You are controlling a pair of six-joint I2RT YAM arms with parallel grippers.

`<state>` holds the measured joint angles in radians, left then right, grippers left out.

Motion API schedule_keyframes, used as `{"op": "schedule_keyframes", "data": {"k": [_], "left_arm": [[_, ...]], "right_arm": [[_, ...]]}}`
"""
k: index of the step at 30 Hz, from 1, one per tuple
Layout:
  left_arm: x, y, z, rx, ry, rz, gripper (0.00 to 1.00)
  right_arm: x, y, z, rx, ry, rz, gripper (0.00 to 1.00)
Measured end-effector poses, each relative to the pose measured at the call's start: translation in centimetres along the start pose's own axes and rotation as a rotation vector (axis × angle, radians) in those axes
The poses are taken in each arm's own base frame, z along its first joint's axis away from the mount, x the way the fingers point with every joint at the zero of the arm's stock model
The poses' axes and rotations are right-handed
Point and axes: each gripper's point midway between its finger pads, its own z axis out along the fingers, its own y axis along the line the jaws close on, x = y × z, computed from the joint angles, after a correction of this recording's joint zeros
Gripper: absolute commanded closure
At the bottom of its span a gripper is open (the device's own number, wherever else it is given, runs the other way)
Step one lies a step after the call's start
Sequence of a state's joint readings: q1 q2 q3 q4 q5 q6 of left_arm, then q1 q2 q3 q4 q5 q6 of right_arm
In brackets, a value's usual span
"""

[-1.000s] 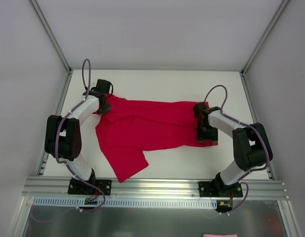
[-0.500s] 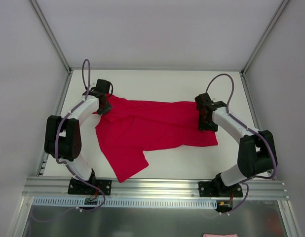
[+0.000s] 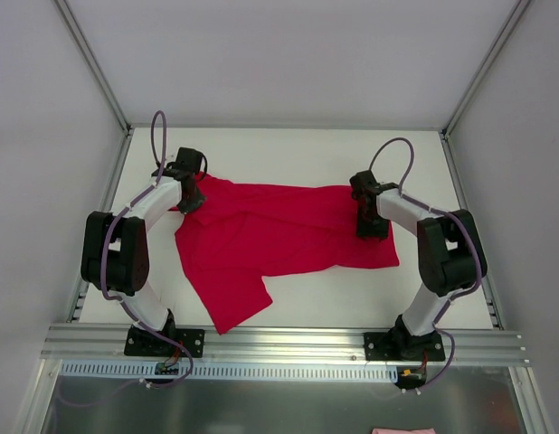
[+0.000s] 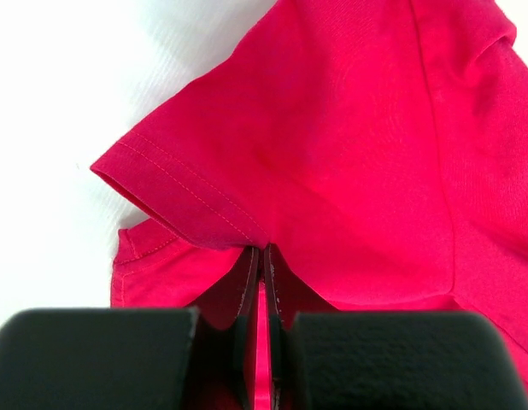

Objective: Fold and stack the t-shirts
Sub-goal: Fold the flattened tshirt in 1/3 of the way

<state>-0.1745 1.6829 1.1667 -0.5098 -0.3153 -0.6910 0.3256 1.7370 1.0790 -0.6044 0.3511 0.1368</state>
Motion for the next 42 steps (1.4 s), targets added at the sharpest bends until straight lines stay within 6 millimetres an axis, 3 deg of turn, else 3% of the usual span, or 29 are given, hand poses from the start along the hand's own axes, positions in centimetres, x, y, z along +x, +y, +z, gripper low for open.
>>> {"op": "schedule_keyframes", "data": {"k": [21,27,42], "left_arm": [[0.0,0.0,0.0,-0.001,0.002,0.002,1.0],[0.0,0.0,-0.1,-0.001,0.001,0.004,1.0],[0.1,0.1,0.1,-0.004,0.004,0.007,1.0]], "right_arm": [[-2.8,-1.1,0.3,-0.009,-0.048,0.078,0.57],[-3.5,-0.7,0.2,-0.032,-0.06,0.089,0.59],[-4.7,0.2,-0.1,-0.082,-0.079,0.106,0.54]]}}
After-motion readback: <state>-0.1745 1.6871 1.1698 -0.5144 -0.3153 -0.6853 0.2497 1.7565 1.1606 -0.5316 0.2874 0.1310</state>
